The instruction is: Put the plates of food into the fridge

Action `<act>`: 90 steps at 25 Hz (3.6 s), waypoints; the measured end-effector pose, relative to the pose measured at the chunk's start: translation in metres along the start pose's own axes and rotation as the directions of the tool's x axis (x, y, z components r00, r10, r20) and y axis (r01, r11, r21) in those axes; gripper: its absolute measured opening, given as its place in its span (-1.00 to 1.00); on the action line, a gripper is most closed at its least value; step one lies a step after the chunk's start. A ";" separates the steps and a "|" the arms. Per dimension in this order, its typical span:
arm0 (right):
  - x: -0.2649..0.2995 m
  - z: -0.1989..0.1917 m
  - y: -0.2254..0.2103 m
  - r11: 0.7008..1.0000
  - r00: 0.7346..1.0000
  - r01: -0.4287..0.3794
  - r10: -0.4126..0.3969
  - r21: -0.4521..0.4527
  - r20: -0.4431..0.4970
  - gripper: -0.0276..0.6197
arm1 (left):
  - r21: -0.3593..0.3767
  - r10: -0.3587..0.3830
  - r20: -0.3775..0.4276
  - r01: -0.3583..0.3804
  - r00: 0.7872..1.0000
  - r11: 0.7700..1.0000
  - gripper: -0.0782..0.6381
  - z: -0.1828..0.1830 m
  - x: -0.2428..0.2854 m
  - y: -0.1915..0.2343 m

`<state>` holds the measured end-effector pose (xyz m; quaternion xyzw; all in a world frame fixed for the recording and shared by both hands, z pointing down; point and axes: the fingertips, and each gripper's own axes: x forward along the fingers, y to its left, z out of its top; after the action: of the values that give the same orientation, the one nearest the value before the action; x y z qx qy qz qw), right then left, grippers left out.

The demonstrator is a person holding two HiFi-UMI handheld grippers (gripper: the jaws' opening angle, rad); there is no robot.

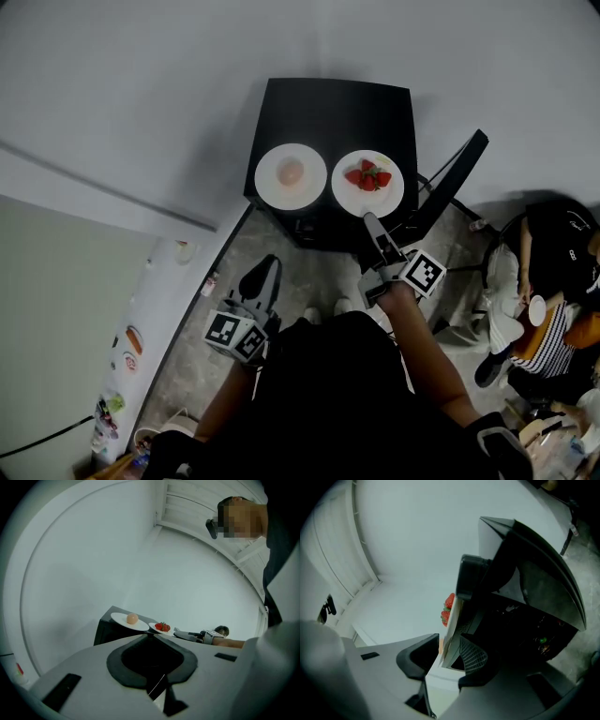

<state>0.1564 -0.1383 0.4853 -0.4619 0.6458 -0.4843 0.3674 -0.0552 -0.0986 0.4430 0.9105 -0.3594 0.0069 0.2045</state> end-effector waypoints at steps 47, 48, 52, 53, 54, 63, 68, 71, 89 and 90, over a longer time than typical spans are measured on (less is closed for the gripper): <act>-0.067 -0.055 0.011 0.978 1.000 0.024 -0.020 0.206 -0.023 -0.79 | -0.018 -0.087 -0.042 0.086 0.995 0.996 -0.67 -0.020 -0.026 -0.017; -0.071 -0.060 0.012 0.977 0.999 0.022 -0.016 0.211 -0.029 -0.79 | -0.018 -0.089 -0.045 0.089 0.995 0.996 -0.67 -0.022 -0.028 -0.018; -0.083 -0.075 0.009 0.974 0.999 0.020 -0.008 0.228 -0.054 -0.79 | -0.027 -0.087 -0.046 0.085 0.995 0.996 -0.67 -0.025 -0.033 -0.020; -0.085 -0.079 0.006 0.970 0.998 0.027 -0.014 0.242 -0.056 -0.79 | -0.029 -0.083 -0.047 0.082 0.995 0.996 -0.67 -0.026 -0.035 -0.020; -0.088 -0.082 0.002 0.966 0.998 0.036 -0.022 0.255 -0.060 -0.79 | -0.033 -0.080 -0.048 0.079 0.996 0.996 -0.67 -0.027 -0.036 -0.021; -0.092 -0.092 -0.057 0.952 0.993 0.110 -0.095 0.284 -0.065 -0.79 | -0.038 -0.067 -0.058 0.065 0.996 0.997 -0.67 -0.028 -0.041 -0.021; -0.085 -0.089 -0.082 0.958 0.987 0.153 -0.137 0.243 -0.082 -0.79 | -0.036 -0.053 -0.047 0.051 0.997 0.998 -0.67 -0.021 -0.039 -0.015; -0.080 -0.086 -0.093 0.957 0.987 0.160 -0.147 0.241 -0.068 -0.79 | -0.037 -0.054 -0.040 0.052 0.998 0.998 -0.67 -0.017 -0.038 -0.012; -0.053 -0.061 -0.158 0.930 0.972 0.223 -0.236 0.291 0.010 -0.79 | -0.030 -0.061 -0.082 0.059 0.995 0.998 -0.67 -0.025 -0.021 0.004; -0.051 -0.060 -0.159 0.929 0.971 0.223 -0.238 0.296 0.015 -0.79 | -0.030 -0.060 -0.082 0.057 0.995 0.998 -0.67 -0.025 -0.021 0.005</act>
<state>0.1552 -0.0888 0.6562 -0.4872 0.4990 -0.6023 0.3883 -0.0710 -0.0787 0.4640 0.9167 -0.3238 0.0339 0.2318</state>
